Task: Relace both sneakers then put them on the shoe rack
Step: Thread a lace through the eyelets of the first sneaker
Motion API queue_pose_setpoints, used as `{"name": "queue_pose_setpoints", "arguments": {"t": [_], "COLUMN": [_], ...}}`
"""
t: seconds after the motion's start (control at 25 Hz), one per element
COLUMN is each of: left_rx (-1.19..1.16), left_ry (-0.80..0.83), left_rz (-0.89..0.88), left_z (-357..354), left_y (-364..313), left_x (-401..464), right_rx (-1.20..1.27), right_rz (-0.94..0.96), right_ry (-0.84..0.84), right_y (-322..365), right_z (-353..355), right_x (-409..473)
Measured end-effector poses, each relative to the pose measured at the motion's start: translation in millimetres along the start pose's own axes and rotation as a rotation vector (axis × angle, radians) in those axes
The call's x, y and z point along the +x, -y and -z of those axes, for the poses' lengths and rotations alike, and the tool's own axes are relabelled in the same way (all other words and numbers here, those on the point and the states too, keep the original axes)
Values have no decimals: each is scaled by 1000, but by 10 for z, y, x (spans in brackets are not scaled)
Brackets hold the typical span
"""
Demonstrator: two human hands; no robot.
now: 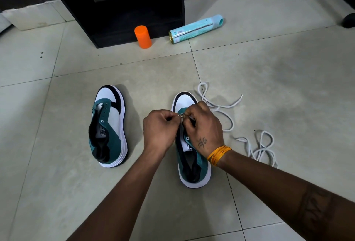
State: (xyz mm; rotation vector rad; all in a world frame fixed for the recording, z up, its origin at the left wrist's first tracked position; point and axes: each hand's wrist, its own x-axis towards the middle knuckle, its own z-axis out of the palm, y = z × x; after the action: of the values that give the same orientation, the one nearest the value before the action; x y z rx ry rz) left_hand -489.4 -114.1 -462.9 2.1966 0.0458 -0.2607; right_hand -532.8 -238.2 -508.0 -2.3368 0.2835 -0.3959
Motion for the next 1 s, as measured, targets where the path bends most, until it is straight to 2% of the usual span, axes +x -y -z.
{"name": "queue_pose_setpoints", "arguments": {"t": [0.2,0.44,0.84,0.92,1.0], "left_rx": [-49,-91,-192,-243,-247], "left_ry": [-12,5,16,23,37], "left_rz": [18,36,90,119,113], "left_z": [-3,-5,9,0,-5], "left_y": [1,5,68,82,82], "left_x": [-23,-46,-5,-43,-84], "right_rx": [57,210,-68,-20,144], "right_rz": [39,0,-91,-108,-154], "right_ry": [15,-12,106,110,100], "right_y": [-26,-58,85,53,-4], "right_z": [9,0,2,5,21], "right_x": [3,-75,104,98,69]}}
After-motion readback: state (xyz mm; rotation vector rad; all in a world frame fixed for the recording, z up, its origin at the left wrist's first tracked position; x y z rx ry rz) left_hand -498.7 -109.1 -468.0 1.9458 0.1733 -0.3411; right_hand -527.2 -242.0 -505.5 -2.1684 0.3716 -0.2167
